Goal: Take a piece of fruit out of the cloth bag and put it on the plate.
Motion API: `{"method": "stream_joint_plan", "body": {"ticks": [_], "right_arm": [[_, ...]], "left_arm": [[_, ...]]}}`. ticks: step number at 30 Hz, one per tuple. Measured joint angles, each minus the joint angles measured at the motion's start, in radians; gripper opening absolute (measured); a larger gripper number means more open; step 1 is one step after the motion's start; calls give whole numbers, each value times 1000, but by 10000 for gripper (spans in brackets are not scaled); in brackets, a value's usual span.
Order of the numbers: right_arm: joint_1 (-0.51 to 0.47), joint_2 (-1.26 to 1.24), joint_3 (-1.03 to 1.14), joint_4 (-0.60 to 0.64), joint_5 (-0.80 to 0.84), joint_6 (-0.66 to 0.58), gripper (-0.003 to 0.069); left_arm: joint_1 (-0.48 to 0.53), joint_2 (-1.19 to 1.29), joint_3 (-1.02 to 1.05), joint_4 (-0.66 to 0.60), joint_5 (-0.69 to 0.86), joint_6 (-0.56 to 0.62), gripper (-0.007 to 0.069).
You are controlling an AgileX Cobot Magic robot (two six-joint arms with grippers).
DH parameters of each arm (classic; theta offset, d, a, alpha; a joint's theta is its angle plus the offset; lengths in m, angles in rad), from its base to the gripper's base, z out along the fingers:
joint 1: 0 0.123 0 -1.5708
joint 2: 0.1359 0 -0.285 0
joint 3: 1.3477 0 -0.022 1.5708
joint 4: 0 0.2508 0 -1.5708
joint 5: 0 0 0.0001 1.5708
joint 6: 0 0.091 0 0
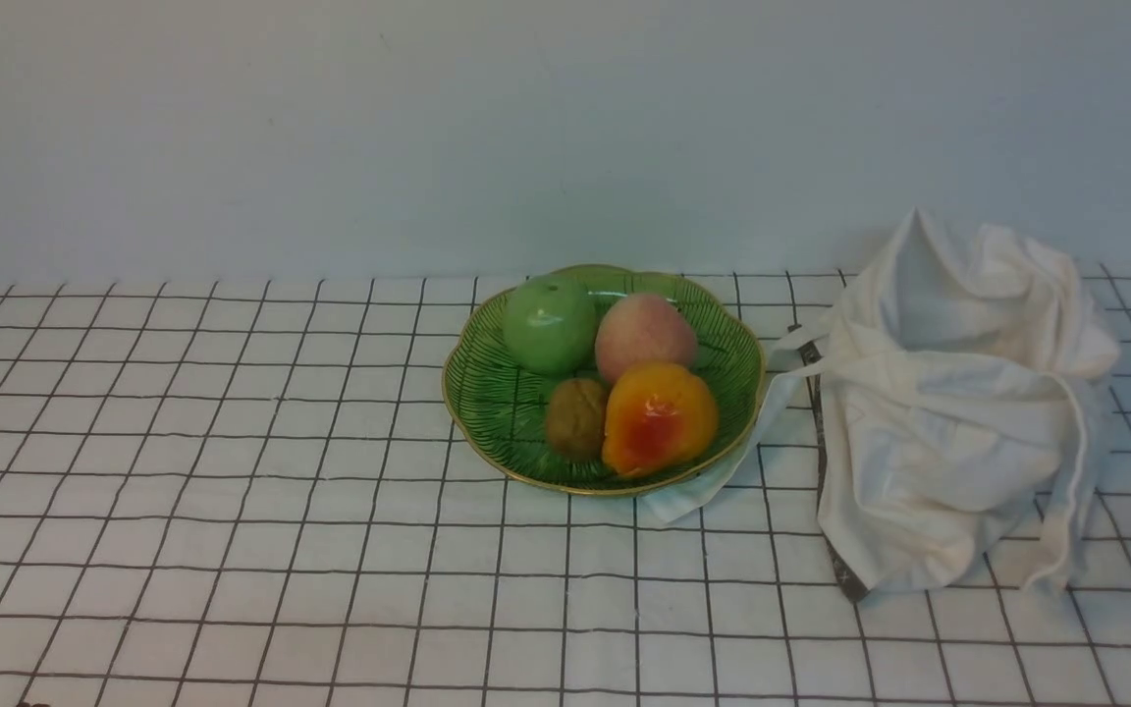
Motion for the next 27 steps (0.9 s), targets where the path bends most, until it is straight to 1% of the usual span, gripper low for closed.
{"method": "stream_joint_plan", "body": {"ticks": [4, 8, 14, 27], "right_arm": [[-79, -13, 84, -66, 34, 28, -14], [-137, -13, 132, -75, 70, 33, -15], [-137, -13, 131, -86, 127, 36, -15], [-123, -13, 131, -94, 130, 36, -15]], "left_arm": [[0, 0, 0, 0, 0, 0, -8], [0, 0, 0, 0, 0, 0, -8], [0, 0, 0, 0, 0, 0, -8], [0, 0, 0, 0, 0, 0, -8]]}}
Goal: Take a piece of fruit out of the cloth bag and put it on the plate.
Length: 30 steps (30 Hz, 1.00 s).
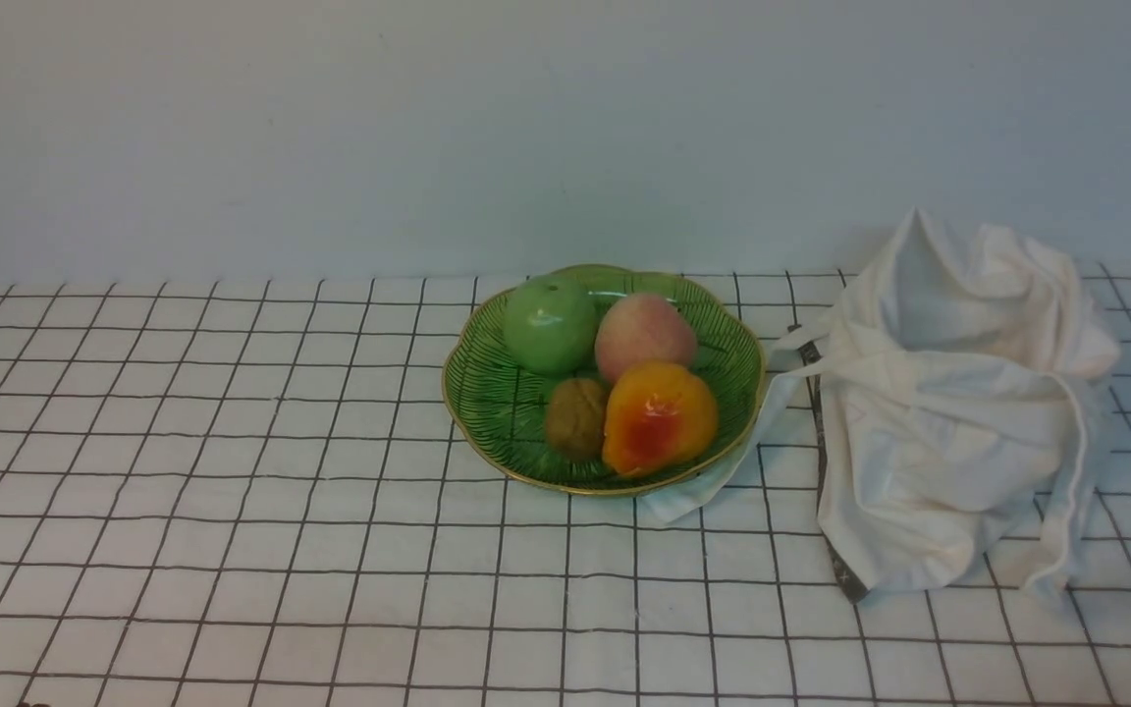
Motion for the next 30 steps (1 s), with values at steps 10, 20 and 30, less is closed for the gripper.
{"method": "stream_joint_plan", "body": {"ticks": [10, 20, 30], "right_arm": [[0, 0, 0, 0, 0, 0, -15], [0, 0, 0, 0, 0, 8, -15], [0, 0, 0, 0, 0, 10, -15]], "left_arm": [[0, 0, 0, 0, 0, 0, -8], [0, 0, 0, 0, 0, 0, -8], [0, 0, 0, 0, 0, 0, -8]]}}
